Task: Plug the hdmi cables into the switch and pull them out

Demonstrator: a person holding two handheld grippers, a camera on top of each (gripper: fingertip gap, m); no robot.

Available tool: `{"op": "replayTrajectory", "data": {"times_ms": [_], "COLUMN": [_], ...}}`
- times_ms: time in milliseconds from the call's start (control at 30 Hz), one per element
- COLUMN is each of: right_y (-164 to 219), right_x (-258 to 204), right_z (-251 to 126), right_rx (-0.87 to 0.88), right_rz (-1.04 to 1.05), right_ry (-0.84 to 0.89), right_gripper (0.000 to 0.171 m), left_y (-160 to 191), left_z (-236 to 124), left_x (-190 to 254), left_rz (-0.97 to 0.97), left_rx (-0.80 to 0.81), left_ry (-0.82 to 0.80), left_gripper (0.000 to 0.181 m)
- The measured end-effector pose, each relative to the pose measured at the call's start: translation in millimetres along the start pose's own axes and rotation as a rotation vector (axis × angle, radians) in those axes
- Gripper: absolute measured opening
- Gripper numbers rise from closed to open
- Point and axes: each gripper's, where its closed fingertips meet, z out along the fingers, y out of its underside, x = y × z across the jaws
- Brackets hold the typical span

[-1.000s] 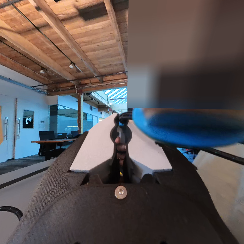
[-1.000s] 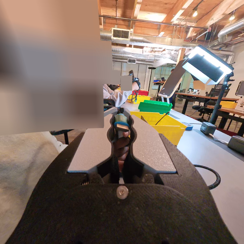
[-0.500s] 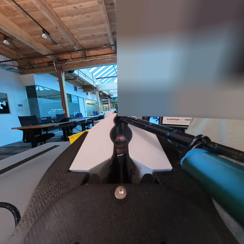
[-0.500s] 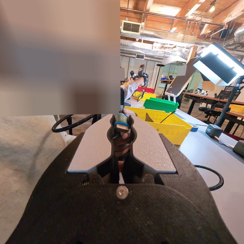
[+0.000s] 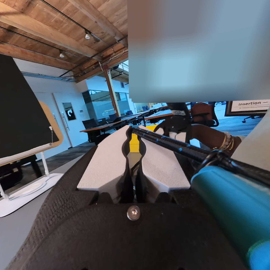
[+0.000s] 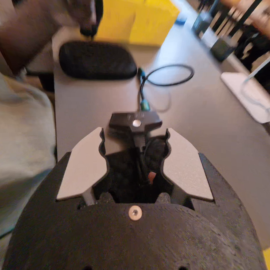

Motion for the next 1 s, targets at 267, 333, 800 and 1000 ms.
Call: {"op": "replayTrajectory", "data": {"times_ms": [267, 333, 800, 1000], "right_y": [51, 52, -8, -10], "right_x": [12, 14, -1, -6], "right_z": [50, 60, -1, -4], "right_rx": [-0.477, -0.466, 0.273, 0.294], "right_rz": [-0.123, -0.085, -0.107, -0.117], "right_ry": [0.072, 0.053, -0.070, -0.094], "right_gripper": [0.061, 0.055, 0.040, 0.040], "left_y": [24, 26, 47, 57], "left_z": [12, 13, 23, 29], "left_x": [18, 17, 44, 50], "left_rz": [0.036, 0.018, -0.034, -0.068], "left_rx": [-0.092, -0.088, -0.181, -0.167], "left_ry": [0.084, 0.079, 0.223, 0.256], "left_gripper": [0.006, 0.006, 0.006, 0.006]}}
